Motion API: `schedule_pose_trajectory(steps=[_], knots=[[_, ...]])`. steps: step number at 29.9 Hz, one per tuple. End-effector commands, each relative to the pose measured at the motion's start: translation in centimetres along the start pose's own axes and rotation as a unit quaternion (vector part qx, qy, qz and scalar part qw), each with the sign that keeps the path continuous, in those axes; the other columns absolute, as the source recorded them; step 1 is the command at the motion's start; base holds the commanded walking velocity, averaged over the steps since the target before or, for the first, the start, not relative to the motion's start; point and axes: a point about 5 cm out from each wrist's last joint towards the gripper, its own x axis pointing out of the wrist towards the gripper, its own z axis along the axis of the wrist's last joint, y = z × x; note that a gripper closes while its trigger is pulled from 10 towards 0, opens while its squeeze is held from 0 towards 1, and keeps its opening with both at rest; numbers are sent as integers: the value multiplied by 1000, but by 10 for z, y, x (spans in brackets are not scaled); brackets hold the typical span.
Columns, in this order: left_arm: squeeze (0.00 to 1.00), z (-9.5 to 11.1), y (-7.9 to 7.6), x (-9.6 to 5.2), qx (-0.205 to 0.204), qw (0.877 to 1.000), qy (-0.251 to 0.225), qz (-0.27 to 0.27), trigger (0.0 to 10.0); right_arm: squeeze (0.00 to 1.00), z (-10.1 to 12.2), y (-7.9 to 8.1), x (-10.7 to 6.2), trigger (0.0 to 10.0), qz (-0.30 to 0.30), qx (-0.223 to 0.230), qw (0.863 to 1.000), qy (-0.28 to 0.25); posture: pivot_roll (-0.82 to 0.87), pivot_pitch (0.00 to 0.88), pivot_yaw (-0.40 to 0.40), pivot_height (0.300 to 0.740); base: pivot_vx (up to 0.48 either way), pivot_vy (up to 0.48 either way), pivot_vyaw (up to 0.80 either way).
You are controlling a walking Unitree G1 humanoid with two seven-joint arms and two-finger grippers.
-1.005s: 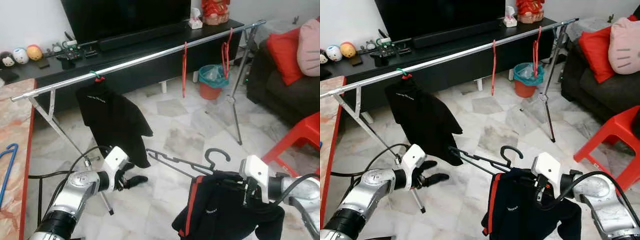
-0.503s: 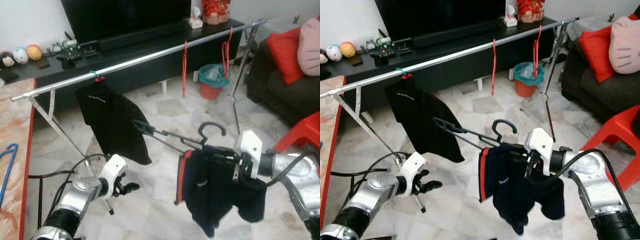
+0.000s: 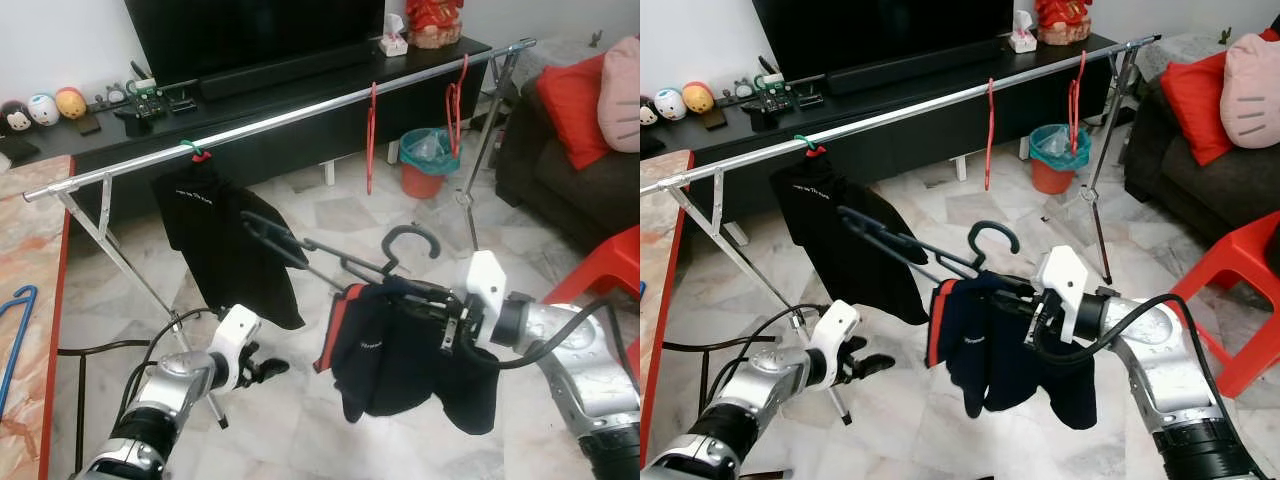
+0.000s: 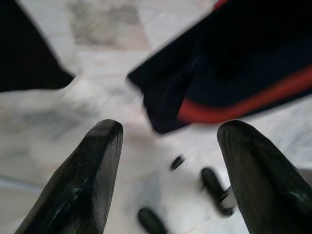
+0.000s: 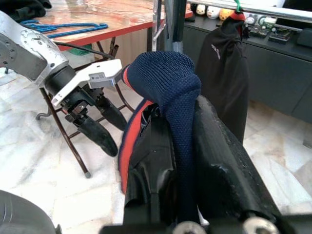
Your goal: Hang hanger
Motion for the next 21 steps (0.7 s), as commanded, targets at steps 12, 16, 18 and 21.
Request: schedule_pose_trajectory(steps=[12, 16, 18, 21], knots=[[0, 10, -24, -17, 24, 983, -56, -174, 10000, 0, 2, -19, 5, 10000, -50, -23, 998, 19, -49, 31, 74, 740, 0, 0, 0], [0, 10, -28, -22, 39, 977, -46, -204, 10000, 0, 4, -21, 9, 10000, -52, -26, 998, 16, -47, 32, 74, 740, 0, 0, 0], [0, 11, -29, -24, 47, 976, -43, -209, 10000, 0, 6, -21, 11, 10000, -51, -27, 998, 10, -47, 32, 74, 740, 0, 0, 0], [0, 15, -27, -22, 57, 978, -50, -195, 10000, 0, 9, -21, 14, 10000, -50, -27, 998, 4, -48, 31, 75, 740, 0, 0, 0]])
